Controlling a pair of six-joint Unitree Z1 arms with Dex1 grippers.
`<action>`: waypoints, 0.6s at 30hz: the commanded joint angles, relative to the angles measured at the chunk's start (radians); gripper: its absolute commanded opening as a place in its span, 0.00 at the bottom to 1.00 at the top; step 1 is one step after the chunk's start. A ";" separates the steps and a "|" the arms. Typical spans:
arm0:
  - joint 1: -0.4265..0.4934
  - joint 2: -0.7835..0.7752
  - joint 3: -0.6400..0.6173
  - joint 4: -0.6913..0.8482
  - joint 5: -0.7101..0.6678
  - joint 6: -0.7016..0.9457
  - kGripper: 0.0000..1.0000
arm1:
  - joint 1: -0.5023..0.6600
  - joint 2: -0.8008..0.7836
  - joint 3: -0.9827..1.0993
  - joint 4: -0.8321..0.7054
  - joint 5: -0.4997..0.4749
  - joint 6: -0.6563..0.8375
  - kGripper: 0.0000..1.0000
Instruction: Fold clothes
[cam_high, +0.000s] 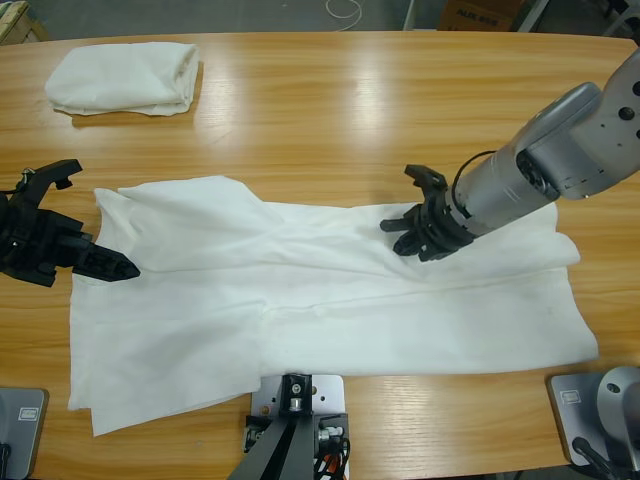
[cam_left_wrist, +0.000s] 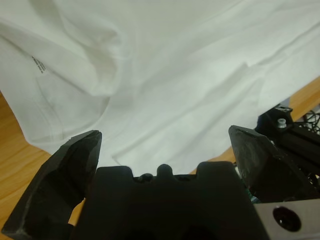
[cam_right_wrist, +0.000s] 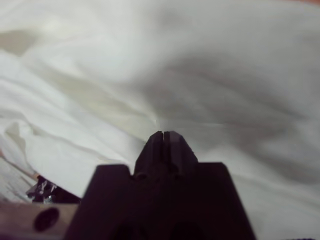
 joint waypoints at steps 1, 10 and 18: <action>-0.008 0.004 0.030 -0.017 0.003 -0.012 0.99 | 0.088 0.010 0.086 -0.029 0.032 0.018 0.00; -0.018 0.004 0.043 -0.034 0.003 -0.018 0.99 | 0.133 -0.056 0.165 -0.062 0.032 0.029 0.00; -0.022 0.003 0.051 -0.041 0.003 -0.020 0.99 | 0.172 -0.095 0.166 -0.108 0.053 0.029 0.00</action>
